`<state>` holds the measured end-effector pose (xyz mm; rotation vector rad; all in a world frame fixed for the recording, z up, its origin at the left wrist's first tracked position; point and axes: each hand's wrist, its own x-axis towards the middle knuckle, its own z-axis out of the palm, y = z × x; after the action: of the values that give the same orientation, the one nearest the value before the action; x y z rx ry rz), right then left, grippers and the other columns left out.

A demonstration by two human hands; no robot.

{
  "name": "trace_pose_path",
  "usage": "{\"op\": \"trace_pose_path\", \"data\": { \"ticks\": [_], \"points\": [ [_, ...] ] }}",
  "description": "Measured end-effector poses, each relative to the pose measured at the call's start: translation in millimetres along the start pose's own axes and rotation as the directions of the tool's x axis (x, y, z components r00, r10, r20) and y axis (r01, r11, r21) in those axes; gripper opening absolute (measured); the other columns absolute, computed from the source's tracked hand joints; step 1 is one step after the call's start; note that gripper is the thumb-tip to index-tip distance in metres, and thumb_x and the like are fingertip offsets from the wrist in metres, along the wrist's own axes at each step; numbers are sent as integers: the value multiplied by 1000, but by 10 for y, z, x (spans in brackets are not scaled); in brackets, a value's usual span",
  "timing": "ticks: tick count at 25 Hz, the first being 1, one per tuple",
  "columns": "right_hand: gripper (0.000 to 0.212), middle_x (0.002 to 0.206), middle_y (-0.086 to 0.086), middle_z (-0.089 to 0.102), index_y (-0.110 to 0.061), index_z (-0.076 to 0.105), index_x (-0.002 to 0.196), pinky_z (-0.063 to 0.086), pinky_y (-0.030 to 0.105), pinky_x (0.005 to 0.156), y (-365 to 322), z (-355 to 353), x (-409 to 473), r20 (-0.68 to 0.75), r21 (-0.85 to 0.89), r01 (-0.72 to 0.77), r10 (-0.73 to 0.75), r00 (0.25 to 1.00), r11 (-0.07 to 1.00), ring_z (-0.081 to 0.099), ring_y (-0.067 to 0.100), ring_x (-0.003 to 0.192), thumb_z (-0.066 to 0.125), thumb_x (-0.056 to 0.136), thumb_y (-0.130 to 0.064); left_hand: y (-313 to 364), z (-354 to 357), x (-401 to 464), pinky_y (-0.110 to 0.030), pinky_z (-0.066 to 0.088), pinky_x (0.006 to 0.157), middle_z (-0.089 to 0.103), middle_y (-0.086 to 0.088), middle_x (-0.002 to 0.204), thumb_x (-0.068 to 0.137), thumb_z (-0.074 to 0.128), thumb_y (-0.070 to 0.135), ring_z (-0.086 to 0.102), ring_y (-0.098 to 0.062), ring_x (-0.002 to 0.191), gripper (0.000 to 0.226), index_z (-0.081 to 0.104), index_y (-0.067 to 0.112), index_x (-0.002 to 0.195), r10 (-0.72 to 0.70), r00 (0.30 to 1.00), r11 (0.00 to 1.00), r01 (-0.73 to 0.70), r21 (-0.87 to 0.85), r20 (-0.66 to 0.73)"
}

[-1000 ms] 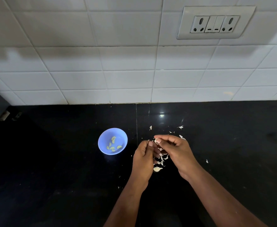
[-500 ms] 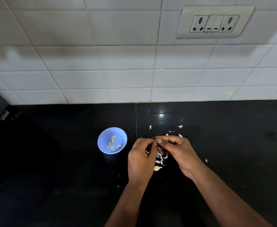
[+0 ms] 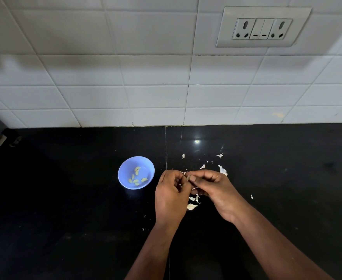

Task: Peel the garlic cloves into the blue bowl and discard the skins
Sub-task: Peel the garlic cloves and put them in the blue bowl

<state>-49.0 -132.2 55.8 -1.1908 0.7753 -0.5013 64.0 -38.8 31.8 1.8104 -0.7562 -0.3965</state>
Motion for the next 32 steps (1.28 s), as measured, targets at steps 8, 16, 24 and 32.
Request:
{"op": "trace_pose_path", "data": {
  "ticks": [8, 16, 24, 32],
  "points": [
    [15, 94, 19, 77, -3, 79, 106, 63, 30, 73, -18, -31, 45, -17, 116, -20, 22, 1000, 993, 74, 24, 83, 73, 92, -6, 16, -10, -30, -30, 55, 63, 70, -3, 100, 102, 60, 25, 66, -18, 76, 16, 73, 29, 95, -127, 977, 914, 183, -363, 172],
    [14, 86, 7, 76, -9, 80, 105, 62, 30, 80, 2, -11, 24, -34, -111, 152, -156, 987, 982, 74, 20, 85, 75, 92, -5, 37, 16, -56, -18, 52, 58, 72, 8, 98, 99, 70, 9, 67, -10, 66, 19, 83, 23, 102, -134, 990, 931, 140, -338, 41],
    [12, 93, -8, 78, -16, 81, 96, 56, 18, 81, 22, 64, -46, -101, -467, 328, -418, 903, 821, 74, 9, 94, 75, 93, -6, 101, 92, -121, -34, 62, 74, 71, 21, 94, 98, 71, 10, 74, -11, 74, 22, 83, 27, 104, -101, 992, 977, 84, -195, -74],
    [10, 91, -2, 78, -11, 78, 98, 55, 17, 76, -32, 102, -99, -186, -346, 347, -426, 885, 872, 75, 11, 85, 72, 95, -4, 219, 96, -162, -33, 54, 57, 70, -9, 81, 102, 68, 21, 64, -31, 57, 16, 80, 13, 95, -235, 970, 810, 226, -541, 54]
  ]
}}
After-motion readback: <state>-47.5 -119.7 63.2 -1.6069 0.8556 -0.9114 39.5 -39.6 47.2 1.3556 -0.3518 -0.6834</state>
